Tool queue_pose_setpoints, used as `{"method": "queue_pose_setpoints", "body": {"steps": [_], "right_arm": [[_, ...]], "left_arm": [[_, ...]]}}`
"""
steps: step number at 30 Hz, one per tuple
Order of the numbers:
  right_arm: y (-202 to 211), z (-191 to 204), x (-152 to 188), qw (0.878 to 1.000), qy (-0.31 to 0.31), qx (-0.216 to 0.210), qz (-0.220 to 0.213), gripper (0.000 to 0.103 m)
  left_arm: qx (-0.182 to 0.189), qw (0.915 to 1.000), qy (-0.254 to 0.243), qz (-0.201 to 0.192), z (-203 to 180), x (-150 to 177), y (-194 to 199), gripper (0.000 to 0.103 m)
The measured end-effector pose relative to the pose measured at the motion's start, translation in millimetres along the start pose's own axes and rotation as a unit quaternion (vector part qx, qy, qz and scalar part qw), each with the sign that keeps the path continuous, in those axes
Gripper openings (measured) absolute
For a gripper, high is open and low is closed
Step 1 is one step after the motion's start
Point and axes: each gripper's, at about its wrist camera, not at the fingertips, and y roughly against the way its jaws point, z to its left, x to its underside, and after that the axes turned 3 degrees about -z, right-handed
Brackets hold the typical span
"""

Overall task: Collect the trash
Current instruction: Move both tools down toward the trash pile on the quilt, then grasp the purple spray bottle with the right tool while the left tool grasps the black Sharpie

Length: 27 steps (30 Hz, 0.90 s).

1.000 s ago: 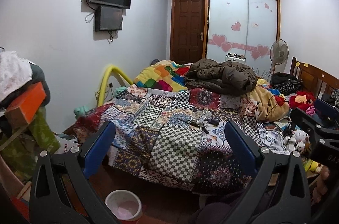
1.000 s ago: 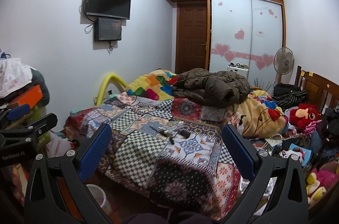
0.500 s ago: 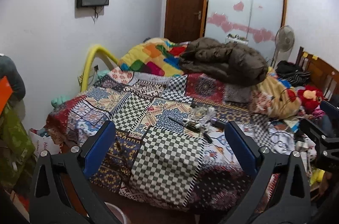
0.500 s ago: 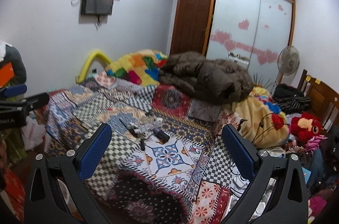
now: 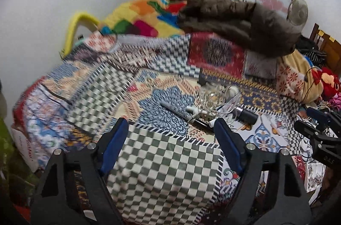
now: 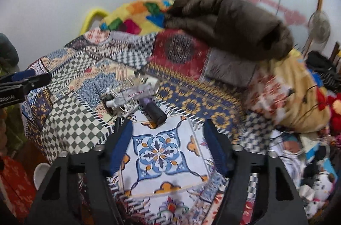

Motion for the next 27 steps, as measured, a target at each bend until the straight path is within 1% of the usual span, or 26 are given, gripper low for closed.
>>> {"method": "queue_pose_setpoints", "body": {"steps": [2,3,5,6,7,9,12,14,16,18,19,21,24,27], "right_arm": [[-20.3,-7.2,-1.3,0.999,-0.014,-0.025,0.015,0.048],[-27.9,-9.5,-2.9,0.999,-0.019,-0.032,0.021,0.047],[-47.4,-14.6,-6.3,0.998,-0.031,-0.052,0.036,0.039],[-58.8,-15.8,-7.4,0.996,-0.036,-0.062,0.045,0.037],[-67.5,-16.6,-9.1,0.996,-0.038,-0.07,0.05,0.035],[-78.8,-17.9,-10.8,0.994,-0.039,-0.086,0.058,0.033],[-98.0,-16.5,-13.8,0.992,-0.033,-0.101,0.069,0.028],[-106.6,-16.1,-14.5,0.99,-0.029,-0.111,0.077,0.021],[-112.0,-16.0,-16.1,0.989,-0.027,-0.124,0.079,0.021],[-114.9,-14.6,-19.9,0.988,-0.022,-0.132,0.079,0.02],[-116.0,-13.0,-21.3,0.988,-0.016,-0.134,0.08,0.02],[-119.2,-10.5,-23.7,0.986,-0.007,-0.143,0.086,0.02],[-121.1,-5.0,-25.4,0.986,0.01,-0.143,0.089,0.02],[-122.7,0.7,-25.5,0.986,0.03,-0.139,0.092,0.02]], "left_arm": [[0.001,0.9998,0.007,0.019,1.3,-0.7,-23.3,0.075],[-0.003,0.9994,0.014,0.03,3.7,-1.4,-38.0,0.071],[-0.018,0.9981,0.028,0.052,7.2,-3.8,-62.1,0.058],[-0.024,0.9967,0.039,0.066,10.2,-5.1,-76.2,0.047],[-0.021,0.9958,0.048,0.076,12.6,-5.9,-86.6,0.04],[-0.013,0.9939,0.063,0.089,14.3,-7.8,-103.5,0.038],[0.003,0.9913,0.09,0.096,14.6,-10.4,-118.1,0.037],[0.018,0.9883,0.113,0.1,14.2,-11.9,-124.4,0.037],[0.025,0.9841,0.138,0.109,15.5,-12.3,-131.9,0.037],[0.024,0.9802,0.155,0.121,15.8,-11.8,-138.5,0.036],[0.021,0.9782,0.162,0.128,16.7,-11.3,-142.2,0.033],[0.017,0.9754,0.173,0.135,18.5,-9.9,-148.2,0.03],[0.005,0.976,0.174,0.131,17.3,-9.9,-148.2,0.03],[-0.017,0.9784,0.158,0.133,11.1,-11.5,-150.8,0.029]]}}
